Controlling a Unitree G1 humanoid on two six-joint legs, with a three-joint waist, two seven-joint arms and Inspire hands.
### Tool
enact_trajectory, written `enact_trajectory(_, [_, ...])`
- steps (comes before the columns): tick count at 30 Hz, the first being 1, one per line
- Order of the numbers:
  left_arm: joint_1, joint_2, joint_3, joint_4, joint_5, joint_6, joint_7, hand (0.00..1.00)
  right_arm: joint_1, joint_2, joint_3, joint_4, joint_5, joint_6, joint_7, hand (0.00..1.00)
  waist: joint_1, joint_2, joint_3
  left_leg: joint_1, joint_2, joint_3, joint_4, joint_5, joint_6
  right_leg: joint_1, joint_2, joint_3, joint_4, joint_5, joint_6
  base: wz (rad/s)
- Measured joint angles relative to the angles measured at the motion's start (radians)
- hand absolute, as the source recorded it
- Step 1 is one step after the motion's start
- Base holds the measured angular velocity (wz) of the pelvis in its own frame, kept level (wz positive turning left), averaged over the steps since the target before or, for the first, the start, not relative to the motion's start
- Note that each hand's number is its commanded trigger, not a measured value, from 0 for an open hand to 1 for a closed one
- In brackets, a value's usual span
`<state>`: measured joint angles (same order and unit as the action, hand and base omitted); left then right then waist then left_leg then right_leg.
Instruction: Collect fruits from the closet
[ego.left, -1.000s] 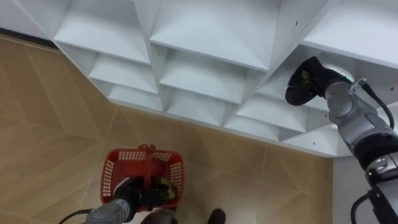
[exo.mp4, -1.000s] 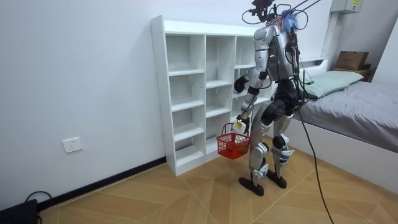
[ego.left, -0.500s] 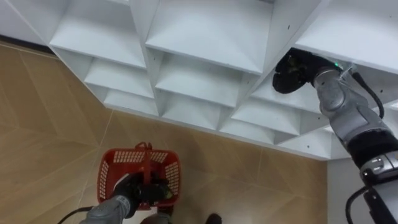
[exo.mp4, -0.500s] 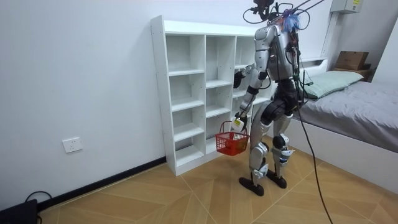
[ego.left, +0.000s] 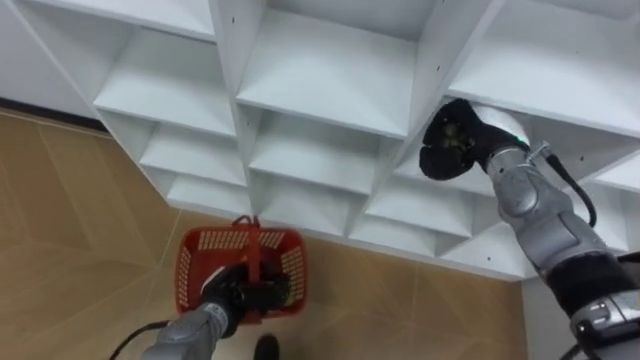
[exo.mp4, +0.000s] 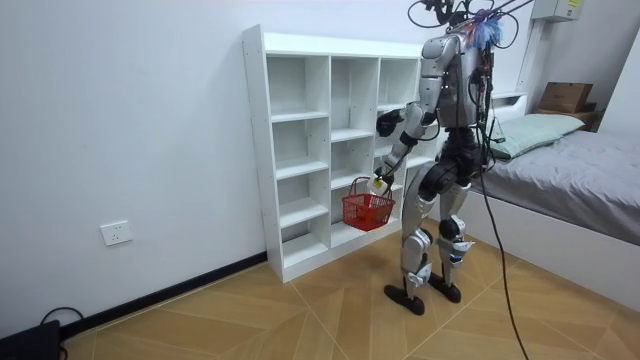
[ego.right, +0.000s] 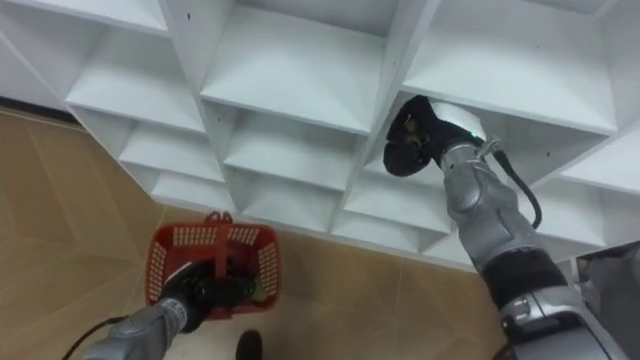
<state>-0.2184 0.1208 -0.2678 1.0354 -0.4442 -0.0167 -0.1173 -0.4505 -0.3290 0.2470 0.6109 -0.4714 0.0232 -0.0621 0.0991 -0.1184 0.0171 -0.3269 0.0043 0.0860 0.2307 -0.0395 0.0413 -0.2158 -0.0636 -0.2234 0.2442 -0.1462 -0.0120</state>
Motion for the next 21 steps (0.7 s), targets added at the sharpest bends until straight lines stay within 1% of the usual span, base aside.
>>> enact_trajectory(1, [0.012,0.003,0.000,-0.020,0.000,0.004,0.000,1.00,0.014,0.005,0.000,-0.017,0.002,0.000,0.011,1.00,-0.014,0.004,-0.0029,0.012,0.000,0.003,-0.006,0.000,0.000,0.013,0.000,0.000,-0.006,0.001,0.001,0.00])
enact_trajectory(5, [0.026,0.001,0.000,-0.038,0.004,0.007,-0.003,1.00,0.074,0.009,-0.005,-0.076,-0.006,0.002,0.013,1.00,-0.025,0.009,-0.0054,0.054,-0.002,0.013,-0.025,-0.001,-0.001,0.050,0.000,-0.001,-0.014,0.001,0.002,-0.04])
enact_trajectory(6, [0.028,-0.006,0.000,-0.039,0.005,0.013,-0.004,1.00,0.094,0.013,-0.005,-0.089,-0.004,0.001,0.014,1.00,-0.027,0.012,-0.0066,0.068,-0.002,0.018,-0.031,-0.001,-0.001,0.065,0.004,0.001,-0.025,0.003,0.003,-0.05])
enact_trajectory(9, [0.047,-0.012,0.000,-0.080,0.003,0.022,-0.005,1.00,0.180,0.026,-0.005,-0.171,-0.008,0.002,0.015,1.00,-0.038,0.019,-0.0100,0.085,-0.003,0.019,-0.036,-0.005,-0.002,0.081,0.005,0.001,-0.034,0.002,0.005,-0.01])
enact_trajectory(10, [0.061,-0.015,0.000,-0.106,0.003,0.023,-0.005,1.00,0.222,0.030,-0.005,-0.214,-0.007,0.002,0.020,1.00,-0.040,0.023,-0.0112,0.090,-0.003,0.019,-0.038,-0.005,-0.002,0.087,0.005,0.001,-0.037,0.002,0.005,0.00])
enact_trajectory(11, [0.066,-0.017,0.000,-0.116,0.003,0.024,-0.005,1.00,0.253,0.038,-0.005,-0.233,-0.008,0.002,0.021,1.00,-0.043,0.026,-0.0108,0.101,-0.003,0.020,-0.044,-0.006,-0.002,0.097,0.005,0.002,-0.040,0.002,0.005,0.00])
enact_trajectory(13, [0.067,-0.018,0.000,-0.117,0.003,0.025,-0.005,1.00,0.288,0.052,-0.005,-0.233,-0.013,0.003,0.023,1.00,-0.047,0.029,-0.0104,0.117,-0.003,0.020,-0.048,-0.007,-0.005,0.113,0.005,0.008,-0.044,0.000,0.005,0.00])
enact_trajectory(14, [0.073,-0.017,0.000,-0.123,0.003,0.026,-0.005,1.00,0.310,0.060,-0.005,-0.233,-0.025,0.005,0.026,1.00,-0.048,0.032,-0.0089,0.130,-0.004,0.020,-0.053,-0.008,-0.006,0.126,0.005,0.011,-0.046,-0.002,0.006,0.00])
enact_trajectory(17, [0.090,-0.022,-0.002,-0.136,0.002,0.027,-0.003,1.00,0.349,0.087,-0.004,-0.233,-0.040,0.026,0.042,1.00,-0.056,0.039,-0.0090,0.159,-0.004,0.027,-0.065,-0.010,-0.009,0.150,0.007,0.025,-0.058,-0.005,0.007,-0.07])
enact_trajectory(19, [0.102,-0.020,-0.010,-0.151,0.003,0.028,0.000,1.00,0.353,0.104,0.002,-0.233,-0.042,0.035,0.051,1.00,-0.067,0.044,-0.0099,0.164,-0.004,0.031,-0.065,-0.012,-0.010,0.154,0.012,0.026,-0.059,-0.005,0.007,-0.08])
enact_trajectory(21, [0.115,-0.021,-0.017,-0.173,0.005,0.028,0.000,1.00,0.356,0.107,0.011,-0.233,-0.042,0.035,0.062,1.00,-0.068,0.046,-0.0102,0.168,-0.003,0.036,-0.065,-0.014,-0.011,0.155,0.012,0.026,-0.059,-0.004,0.006,-0.07])
